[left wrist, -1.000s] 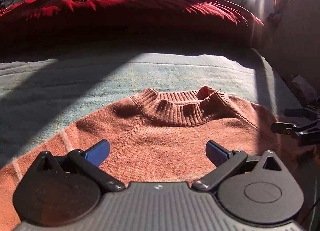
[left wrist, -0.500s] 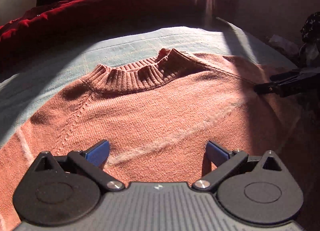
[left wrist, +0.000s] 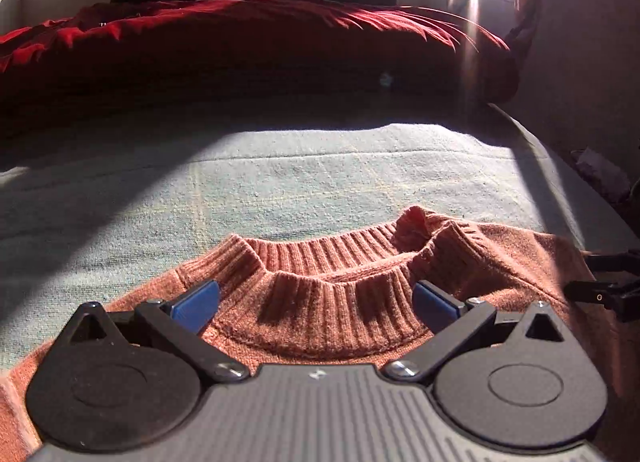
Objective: Fold clothes
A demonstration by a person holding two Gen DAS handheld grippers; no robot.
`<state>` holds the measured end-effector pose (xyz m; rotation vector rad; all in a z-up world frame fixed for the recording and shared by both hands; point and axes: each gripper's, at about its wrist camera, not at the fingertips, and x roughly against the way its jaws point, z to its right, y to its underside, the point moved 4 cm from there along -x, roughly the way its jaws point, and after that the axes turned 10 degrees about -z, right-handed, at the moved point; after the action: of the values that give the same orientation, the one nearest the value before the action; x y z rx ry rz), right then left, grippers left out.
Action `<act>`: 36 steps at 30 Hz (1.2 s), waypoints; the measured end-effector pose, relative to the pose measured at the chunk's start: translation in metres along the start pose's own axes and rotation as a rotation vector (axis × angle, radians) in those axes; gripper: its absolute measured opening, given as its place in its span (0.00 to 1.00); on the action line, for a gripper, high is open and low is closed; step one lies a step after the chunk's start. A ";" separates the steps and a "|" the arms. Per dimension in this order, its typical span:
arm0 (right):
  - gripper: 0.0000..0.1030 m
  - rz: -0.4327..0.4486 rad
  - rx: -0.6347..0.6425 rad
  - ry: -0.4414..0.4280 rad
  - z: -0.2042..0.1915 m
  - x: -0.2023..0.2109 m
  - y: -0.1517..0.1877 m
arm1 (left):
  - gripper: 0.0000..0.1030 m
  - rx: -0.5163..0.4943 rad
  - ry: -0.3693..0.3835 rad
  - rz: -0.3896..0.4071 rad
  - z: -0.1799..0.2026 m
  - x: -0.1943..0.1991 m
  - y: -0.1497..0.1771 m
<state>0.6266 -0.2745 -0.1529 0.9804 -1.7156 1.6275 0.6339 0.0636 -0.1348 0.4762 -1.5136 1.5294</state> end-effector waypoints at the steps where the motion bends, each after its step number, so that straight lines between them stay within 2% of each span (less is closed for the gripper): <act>1: 1.00 0.000 0.000 0.003 0.000 -0.001 -0.001 | 0.99 0.016 0.004 -0.011 -0.004 -0.005 -0.004; 6: 1.00 -0.010 -0.012 -0.002 0.003 -0.006 -0.007 | 0.99 0.041 -0.020 -0.025 -0.009 -0.019 -0.011; 10: 1.00 -0.024 -0.032 -0.019 0.006 -0.004 -0.012 | 0.99 0.021 -0.057 -0.045 0.005 -0.009 -0.011; 11: 1.00 -0.027 -0.042 -0.034 0.007 0.001 -0.012 | 0.99 0.016 -0.042 -0.042 0.010 -0.002 -0.010; 16: 1.00 -0.016 -0.064 -0.109 0.011 0.038 -0.001 | 0.99 -0.029 0.148 -0.023 0.057 0.025 -0.015; 20: 1.00 -0.015 -0.052 -0.113 0.015 0.060 0.015 | 0.99 -0.025 0.319 -0.057 0.098 0.015 -0.023; 23: 1.00 -0.016 -0.057 -0.125 0.022 0.068 0.029 | 0.99 -0.001 0.313 -0.069 0.111 -0.011 -0.030; 27: 1.00 -0.006 -0.088 -0.148 0.033 0.075 0.045 | 0.99 0.087 0.304 -0.111 0.104 -0.054 -0.035; 30: 1.00 -0.006 -0.112 -0.167 0.038 0.077 0.057 | 0.99 0.093 0.282 -0.073 0.103 -0.059 -0.039; 36: 1.00 0.000 -0.162 -0.181 0.044 0.086 0.073 | 0.98 0.040 0.189 -0.097 0.117 -0.039 -0.040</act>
<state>0.5216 -0.3295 -0.1291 1.0747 -1.9334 1.4099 0.6495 -0.0643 -0.1217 0.4102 -1.2991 1.4880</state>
